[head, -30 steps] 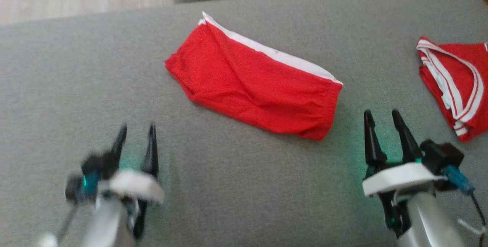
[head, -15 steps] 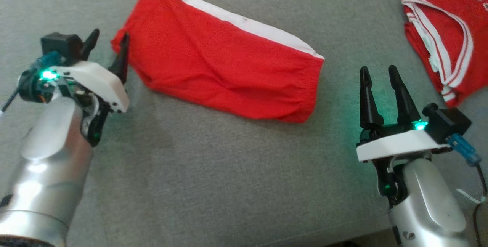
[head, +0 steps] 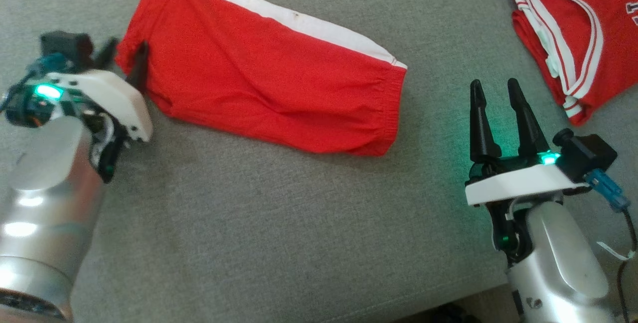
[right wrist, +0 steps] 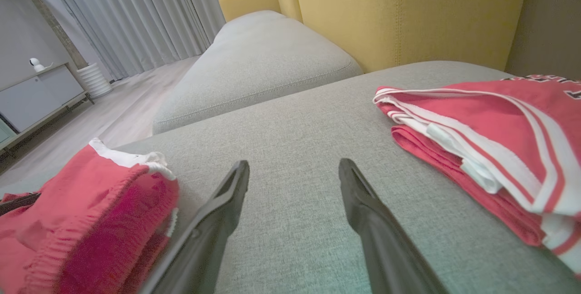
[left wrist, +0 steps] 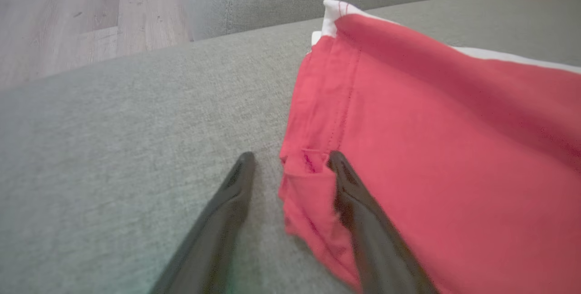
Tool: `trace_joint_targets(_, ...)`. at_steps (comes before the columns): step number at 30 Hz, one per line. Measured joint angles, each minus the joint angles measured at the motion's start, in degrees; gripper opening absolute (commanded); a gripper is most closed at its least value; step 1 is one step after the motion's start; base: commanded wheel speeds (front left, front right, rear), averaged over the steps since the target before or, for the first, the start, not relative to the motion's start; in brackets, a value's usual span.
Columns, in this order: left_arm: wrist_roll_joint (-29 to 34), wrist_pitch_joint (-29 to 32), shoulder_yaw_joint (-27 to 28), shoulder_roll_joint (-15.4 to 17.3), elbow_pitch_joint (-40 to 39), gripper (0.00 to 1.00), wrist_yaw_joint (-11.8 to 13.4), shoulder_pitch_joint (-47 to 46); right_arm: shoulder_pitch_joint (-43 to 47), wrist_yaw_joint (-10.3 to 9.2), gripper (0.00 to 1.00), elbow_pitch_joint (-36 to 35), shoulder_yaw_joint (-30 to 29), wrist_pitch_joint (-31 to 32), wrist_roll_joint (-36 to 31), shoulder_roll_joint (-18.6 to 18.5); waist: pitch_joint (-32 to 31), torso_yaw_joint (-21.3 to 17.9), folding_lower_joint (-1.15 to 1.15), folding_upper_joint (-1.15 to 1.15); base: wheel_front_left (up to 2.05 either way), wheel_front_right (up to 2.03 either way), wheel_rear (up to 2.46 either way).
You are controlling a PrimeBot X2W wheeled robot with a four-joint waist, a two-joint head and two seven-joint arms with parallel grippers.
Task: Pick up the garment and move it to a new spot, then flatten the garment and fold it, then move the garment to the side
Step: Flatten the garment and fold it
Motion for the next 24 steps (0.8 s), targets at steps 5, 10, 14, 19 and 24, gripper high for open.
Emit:
trace_joint_targets(5, -3.92, 1.70, -3.91, -1.57, -0.26, 0.00, 0.01, 0.23, 0.01, 0.00, 1.00, 0.66, -0.19, 0.00, -0.01, 0.00, -1.44, 1.18, 0.00, 0.00, 0.00, 0.00, 0.00)
trace_joint_targets(10, -6.88, -1.43, -5.47, -2.25, -0.07, 0.00, 0.00, 3.41, 0.04, 0.00, 1.00, 1.62, -0.49, 0.00, -0.26, 0.00, -3.91, 3.08, 0.00, 0.00, 0.00, 0.00, 0.00)
trace_joint_targets(14, -6.77, -7.89, -5.73, -3.36, 2.59, 0.00, 0.02, 6.20, 1.30, 0.00, 1.00, 3.27, -1.05, 0.00, -1.24, 0.00, -7.33, 5.76, -0.01, 0.00, 0.00, 0.00, 0.00)
trace_joint_targets(19, -7.66, -13.24, -5.37, -5.32, 4.11, 0.00, 0.64, 11.45, 3.97, 0.00, 1.00, 5.36, -1.58, 0.01, -2.03, 0.00, -11.27, 8.64, -0.02, 0.00, 0.00, 0.00, 0.00)
trace_joint_targets(24, -9.24, -15.75, -3.75, -6.94, 4.37, 0.00, 2.46, 17.87, 5.77, 0.00, 1.00, 6.83, -1.72, 0.01, -2.03, 0.00, -14.45, 11.34, -0.02, 0.00, 0.00, 0.00, 0.00)
